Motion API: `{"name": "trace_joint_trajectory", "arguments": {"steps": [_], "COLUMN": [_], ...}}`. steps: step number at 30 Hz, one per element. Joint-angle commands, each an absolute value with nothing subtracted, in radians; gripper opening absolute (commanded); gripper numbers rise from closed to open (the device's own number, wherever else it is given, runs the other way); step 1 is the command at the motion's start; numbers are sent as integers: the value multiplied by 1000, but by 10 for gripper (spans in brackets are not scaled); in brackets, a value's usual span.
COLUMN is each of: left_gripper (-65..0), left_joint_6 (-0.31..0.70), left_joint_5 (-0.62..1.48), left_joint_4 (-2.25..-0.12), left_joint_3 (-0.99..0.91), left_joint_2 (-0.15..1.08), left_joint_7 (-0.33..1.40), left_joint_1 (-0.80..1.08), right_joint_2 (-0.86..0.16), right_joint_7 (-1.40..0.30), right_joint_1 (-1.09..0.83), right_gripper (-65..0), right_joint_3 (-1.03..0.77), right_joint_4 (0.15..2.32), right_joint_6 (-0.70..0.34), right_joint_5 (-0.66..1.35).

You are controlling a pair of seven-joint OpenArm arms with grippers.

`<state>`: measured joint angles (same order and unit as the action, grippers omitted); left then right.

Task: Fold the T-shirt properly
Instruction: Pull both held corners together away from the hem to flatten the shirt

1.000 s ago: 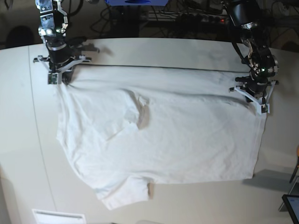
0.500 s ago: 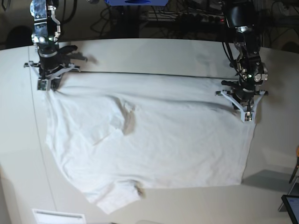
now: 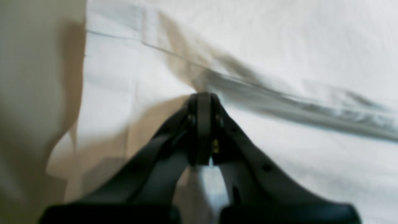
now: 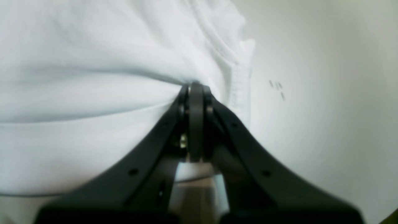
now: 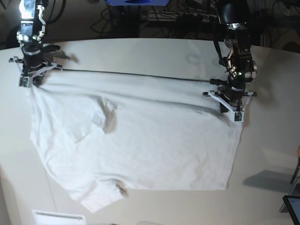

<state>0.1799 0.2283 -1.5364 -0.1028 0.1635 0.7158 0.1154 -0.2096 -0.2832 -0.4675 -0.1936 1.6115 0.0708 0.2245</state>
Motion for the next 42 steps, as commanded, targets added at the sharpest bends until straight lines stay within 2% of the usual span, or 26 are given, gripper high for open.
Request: {"name": "trace_joint_trajectory", "arguments": {"steps": [1,21,42], "left_gripper": [-650,-650,-650], "left_joint_6": [189,188,188], "left_joint_5": [200,203,203], "left_joint_4": [-1517,-1725,-1753], "left_joint_3": [-87,-94,-94], "left_joint_2": [154,128,127], "left_joint_7": [917,914,914], "left_joint_1": [168,401,466], "right_joint_2": [-220,-220,-186], "right_joint_7": [-430,-424,-424], "right_joint_1": [-506,-573,-641], "right_gripper": [-649,-649,-649], "right_joint_3": [-209,-211,-295], "right_joint_4": [1581,1581,1589], "right_joint_6": [116,111,110], "right_joint_5": [193,193,193]}}
